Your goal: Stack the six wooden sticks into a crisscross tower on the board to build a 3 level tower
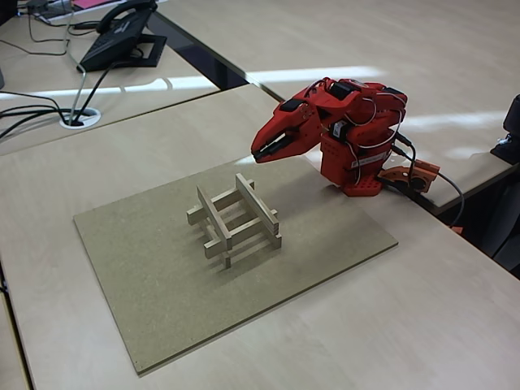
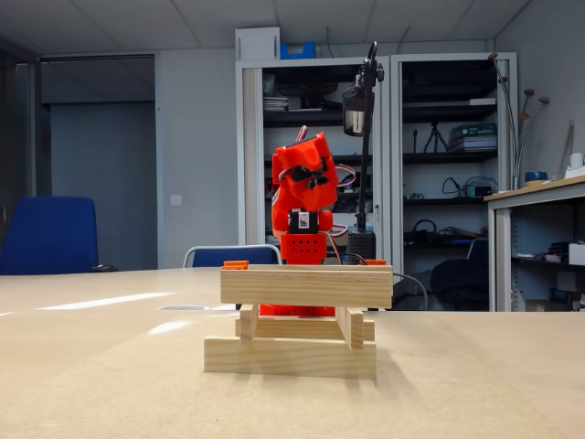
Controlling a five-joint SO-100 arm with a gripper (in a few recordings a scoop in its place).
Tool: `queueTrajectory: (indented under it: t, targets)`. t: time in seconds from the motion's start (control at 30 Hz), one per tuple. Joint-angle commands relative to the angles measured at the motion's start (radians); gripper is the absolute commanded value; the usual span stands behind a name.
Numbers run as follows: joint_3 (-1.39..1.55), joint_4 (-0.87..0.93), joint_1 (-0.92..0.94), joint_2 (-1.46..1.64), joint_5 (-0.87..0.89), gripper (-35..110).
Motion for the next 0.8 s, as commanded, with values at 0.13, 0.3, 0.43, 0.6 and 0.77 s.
queueTrajectory:
  t: [0.13, 0.3, 0.43, 0.6, 0.77]
  targets:
    - [0.037, -0.115, 0.017, 0.038, -0.077, 0]
    - [0.052, -0.196, 0.017, 0.035, -0.115, 0]
    - [0.083, -0.302, 0.014, 0.034, -0.117, 0]
    - [0.137, -0.459, 0.009, 0.032, -0.104, 0]
    - [0.195, -0.584, 0.02, 0.032, -0.123, 0]
